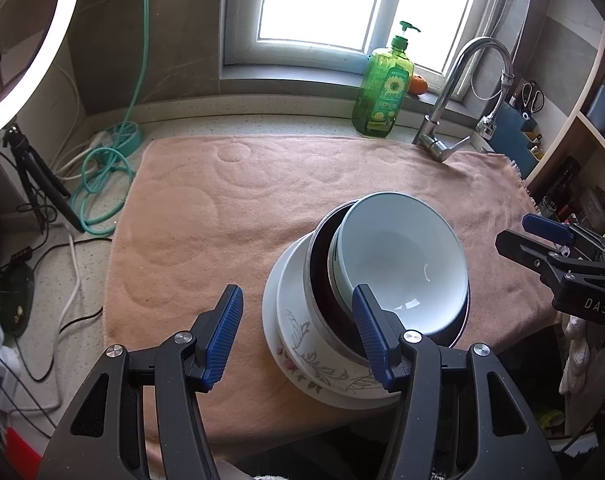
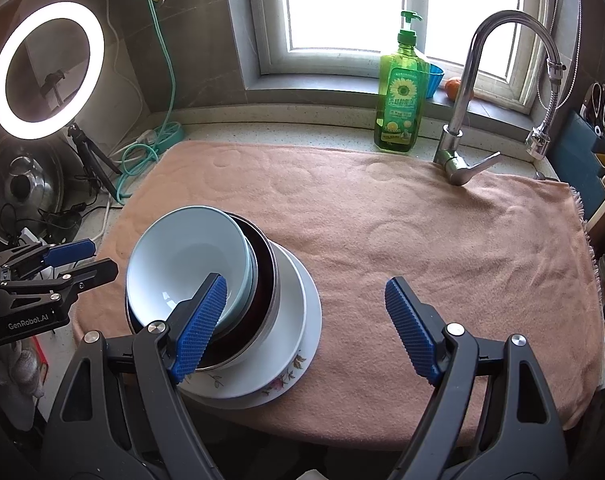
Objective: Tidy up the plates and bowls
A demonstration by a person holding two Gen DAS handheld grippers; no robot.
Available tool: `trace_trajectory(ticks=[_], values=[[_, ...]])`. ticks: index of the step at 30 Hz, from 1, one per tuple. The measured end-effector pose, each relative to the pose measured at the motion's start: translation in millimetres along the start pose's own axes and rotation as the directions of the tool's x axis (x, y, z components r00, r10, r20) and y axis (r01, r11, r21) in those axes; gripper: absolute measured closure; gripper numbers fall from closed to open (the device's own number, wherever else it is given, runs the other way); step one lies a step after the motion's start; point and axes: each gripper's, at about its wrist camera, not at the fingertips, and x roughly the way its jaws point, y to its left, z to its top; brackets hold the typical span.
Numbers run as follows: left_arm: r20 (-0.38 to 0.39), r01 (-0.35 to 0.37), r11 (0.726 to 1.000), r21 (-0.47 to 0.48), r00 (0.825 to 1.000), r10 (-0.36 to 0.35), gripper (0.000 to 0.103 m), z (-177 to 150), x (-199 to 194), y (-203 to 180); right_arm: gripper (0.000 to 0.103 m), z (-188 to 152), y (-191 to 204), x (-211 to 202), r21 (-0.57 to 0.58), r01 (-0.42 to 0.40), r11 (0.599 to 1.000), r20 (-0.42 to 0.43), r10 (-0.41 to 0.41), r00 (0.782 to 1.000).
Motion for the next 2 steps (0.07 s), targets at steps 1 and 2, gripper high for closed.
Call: trace_trajectory(ticks=[1, 2], values=[[-0.006, -0.001, 1.0, 0.001, 1.0, 0.001, 0.047, 0.3, 1.3, 0.0, 0.019, -1.1, -1.2, 0.2, 0.005, 0.0, 1.0, -0.002, 0.0, 1.0], [-0.008, 0.002, 1.0, -0.001, 1.0, -0.002, 0.047, 0.7, 1.8, -0.2, 0.019, -1.2, -2.6, 0.1, 0.009, 0.0, 1.0, -0.001, 0.0, 1.0]])
